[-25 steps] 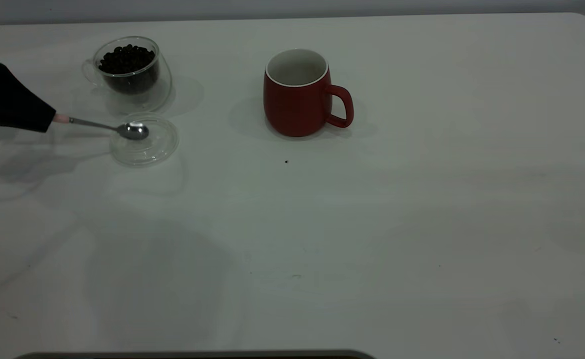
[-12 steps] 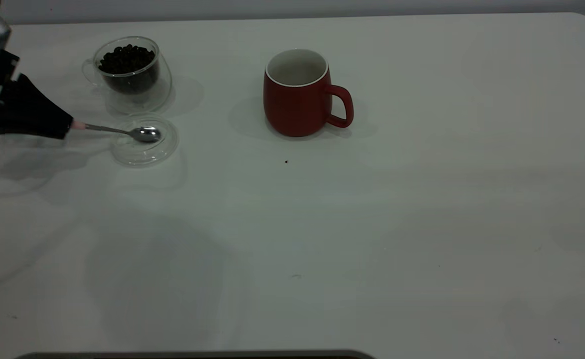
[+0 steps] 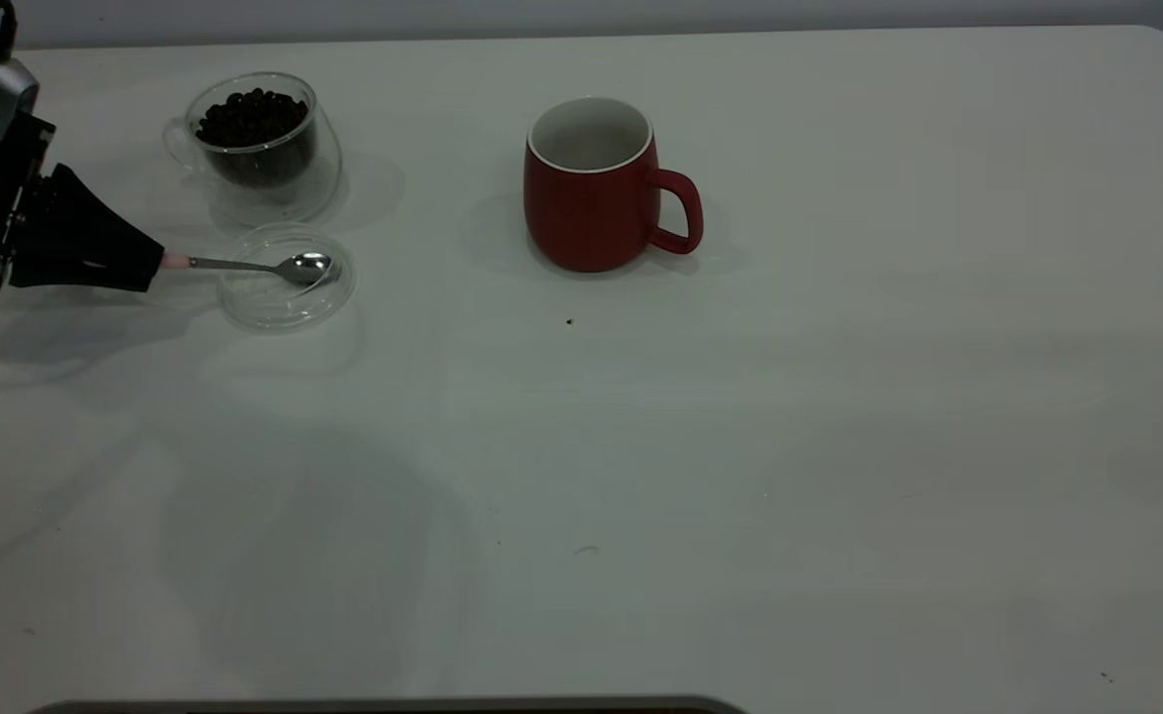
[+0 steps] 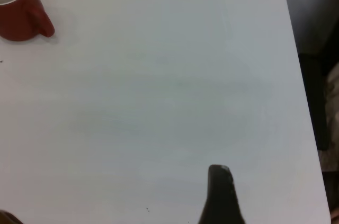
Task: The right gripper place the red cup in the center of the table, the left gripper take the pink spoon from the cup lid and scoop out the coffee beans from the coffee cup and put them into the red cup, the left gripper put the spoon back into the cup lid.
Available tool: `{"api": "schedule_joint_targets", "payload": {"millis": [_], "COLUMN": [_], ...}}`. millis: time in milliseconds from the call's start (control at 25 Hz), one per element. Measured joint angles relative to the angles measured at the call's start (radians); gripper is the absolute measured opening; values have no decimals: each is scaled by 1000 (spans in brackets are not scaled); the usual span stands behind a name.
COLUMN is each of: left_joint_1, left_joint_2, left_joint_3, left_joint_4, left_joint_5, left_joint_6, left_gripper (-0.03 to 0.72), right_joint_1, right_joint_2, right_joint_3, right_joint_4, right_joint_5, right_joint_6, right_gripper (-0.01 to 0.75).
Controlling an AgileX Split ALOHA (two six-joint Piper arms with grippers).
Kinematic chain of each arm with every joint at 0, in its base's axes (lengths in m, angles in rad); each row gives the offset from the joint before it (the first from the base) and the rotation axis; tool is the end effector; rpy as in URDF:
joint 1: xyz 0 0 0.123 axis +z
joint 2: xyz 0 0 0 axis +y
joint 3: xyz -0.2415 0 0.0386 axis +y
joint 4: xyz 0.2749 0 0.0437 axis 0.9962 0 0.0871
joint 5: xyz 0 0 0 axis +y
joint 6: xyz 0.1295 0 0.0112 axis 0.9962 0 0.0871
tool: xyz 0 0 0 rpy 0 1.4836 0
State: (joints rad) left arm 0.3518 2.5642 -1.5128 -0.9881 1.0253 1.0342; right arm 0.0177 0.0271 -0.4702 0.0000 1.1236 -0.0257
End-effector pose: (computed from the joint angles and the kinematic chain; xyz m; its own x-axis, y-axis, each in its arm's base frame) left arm 0.3943 0.0458 -0.0847 -0.9866 -0.0943 -0.1333 0.0280 0.7066 -0.7071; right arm 0.0969 0.0017 0.2527 -0.5584 -0.0356 -0.8288 -0.0321 0.9993 -0.0213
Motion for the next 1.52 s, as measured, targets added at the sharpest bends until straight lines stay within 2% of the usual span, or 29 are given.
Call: {"api": "schedule_joint_targets", "payload": {"millis": [120, 400, 560, 800, 1000, 1240, 1360, 1520], "left_joint_1": [0, 0, 0, 26, 75, 66, 44, -35], "left_joint_2": [2, 5, 5, 6, 3, -165, -332, -567], "left_joint_3": [0, -1, -2, -69, -153, -160, -160, -160], "left_joint_4": [4, 10, -5, 14, 18, 69, 175, 427], "left_joint_5": [-13, -39, -40, -29, 99, 131, 140, 144], "left_joint_6": [-8, -16, -16, -55, -144, -256, -353, -538], "left_gripper": [182, 452, 523, 536, 536, 524, 510, 505], "right_joint_1": [0, 0, 0, 0, 0, 0, 0, 0], "right_joint_2": [0, 0, 0, 0, 0, 0, 0, 0], "right_joint_3": [0, 0, 0, 0, 0, 0, 0, 0], "right_joint_4": [0, 0, 0, 0, 0, 0, 0, 0], "right_joint_5": [0, 0, 0, 0, 1, 1, 1, 1], "right_joint_6": [0, 0, 0, 0, 0, 0, 0, 0], "right_gripper": [589, 589, 589, 589, 589, 589, 589, 589]}}
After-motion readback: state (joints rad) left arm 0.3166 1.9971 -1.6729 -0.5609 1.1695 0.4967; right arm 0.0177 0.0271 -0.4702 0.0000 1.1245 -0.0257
